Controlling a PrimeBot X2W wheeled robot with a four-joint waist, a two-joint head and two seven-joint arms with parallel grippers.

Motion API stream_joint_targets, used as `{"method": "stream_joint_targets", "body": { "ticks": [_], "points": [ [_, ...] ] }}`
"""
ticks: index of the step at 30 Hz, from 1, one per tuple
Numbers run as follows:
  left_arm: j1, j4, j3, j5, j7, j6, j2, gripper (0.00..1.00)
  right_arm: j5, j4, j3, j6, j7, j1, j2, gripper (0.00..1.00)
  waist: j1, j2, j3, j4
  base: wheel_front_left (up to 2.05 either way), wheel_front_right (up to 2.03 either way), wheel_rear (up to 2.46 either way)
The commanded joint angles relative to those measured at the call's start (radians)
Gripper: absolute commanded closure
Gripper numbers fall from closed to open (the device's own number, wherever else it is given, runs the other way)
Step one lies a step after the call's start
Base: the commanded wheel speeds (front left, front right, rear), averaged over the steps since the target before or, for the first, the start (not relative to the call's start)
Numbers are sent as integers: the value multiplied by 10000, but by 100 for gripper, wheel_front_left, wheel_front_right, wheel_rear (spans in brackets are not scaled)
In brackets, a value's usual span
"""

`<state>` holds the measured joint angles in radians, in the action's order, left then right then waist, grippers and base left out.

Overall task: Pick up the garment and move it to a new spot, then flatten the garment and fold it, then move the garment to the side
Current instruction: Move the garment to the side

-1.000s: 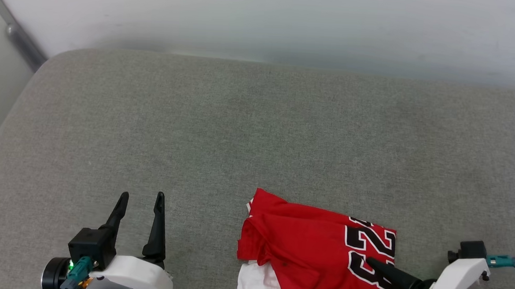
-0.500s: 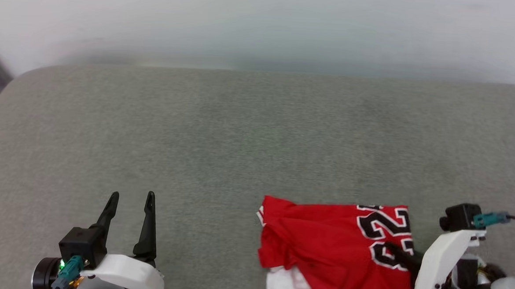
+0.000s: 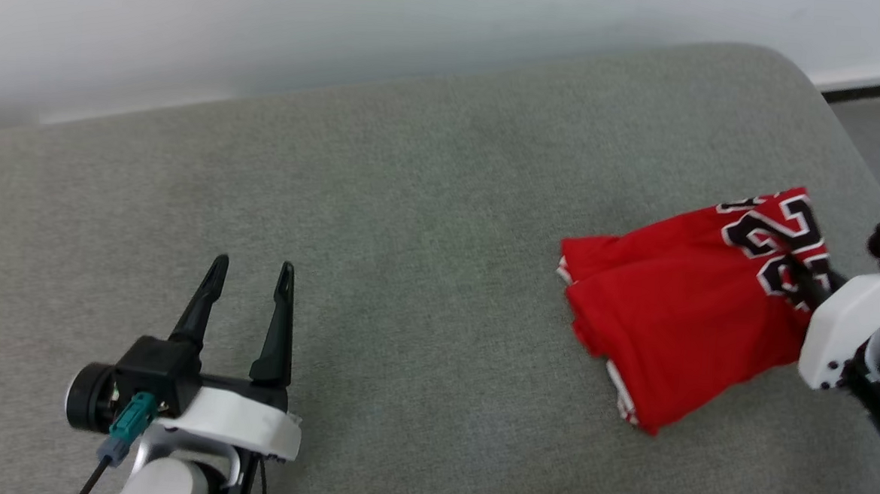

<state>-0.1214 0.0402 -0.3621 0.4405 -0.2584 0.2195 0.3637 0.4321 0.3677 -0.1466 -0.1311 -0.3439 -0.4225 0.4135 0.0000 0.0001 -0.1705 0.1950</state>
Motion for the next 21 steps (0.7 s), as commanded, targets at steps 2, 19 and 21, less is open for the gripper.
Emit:
{"method": "stream_joint_targets", "body": {
  "ticks": [2,19,21],
  "points": [
    [-478,131,-122,-198,71,-141,112,0,-163,423,364,7,461,-564,97,100,0,-1,-1146,703,0,0,0],
    [-3000,1064,-685,-1146,1245,-697,760,0,-910,5187,2047,7,4038,-4093,610,63,0,-1,-4190,1037,0,0,0],
    [-3069,1058,-728,-1160,1279,-738,735,0,-1123,5680,2219,7,4470,-4351,528,0,0,-1,-4268,976,0,0,0]
  ]
}}
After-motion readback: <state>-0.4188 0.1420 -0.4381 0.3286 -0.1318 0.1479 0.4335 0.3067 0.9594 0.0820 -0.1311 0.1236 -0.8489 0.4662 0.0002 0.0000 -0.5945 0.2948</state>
